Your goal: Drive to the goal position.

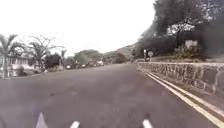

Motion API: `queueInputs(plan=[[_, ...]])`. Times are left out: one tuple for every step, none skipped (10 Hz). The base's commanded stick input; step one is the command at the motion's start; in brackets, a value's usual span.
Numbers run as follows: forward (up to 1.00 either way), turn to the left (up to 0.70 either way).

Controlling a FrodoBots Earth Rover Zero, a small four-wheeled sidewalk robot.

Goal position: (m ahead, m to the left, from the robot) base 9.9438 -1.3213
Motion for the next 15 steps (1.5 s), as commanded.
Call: queueInputs(plan=[[0.50, -0.50], [0.50, -0.50], [0.50, -0.50], [0.50, -0.40], [0.50, -0.12], [0.50, 0.00], [0.50, 0.00], [0.50, 0.00], [0.50, 0.00], [0.50, 0.00], [0.50, 0.00], [0.50, 0.00], [0.50, 0.00], [0.50, -0.02], [0.50, -0.06]])
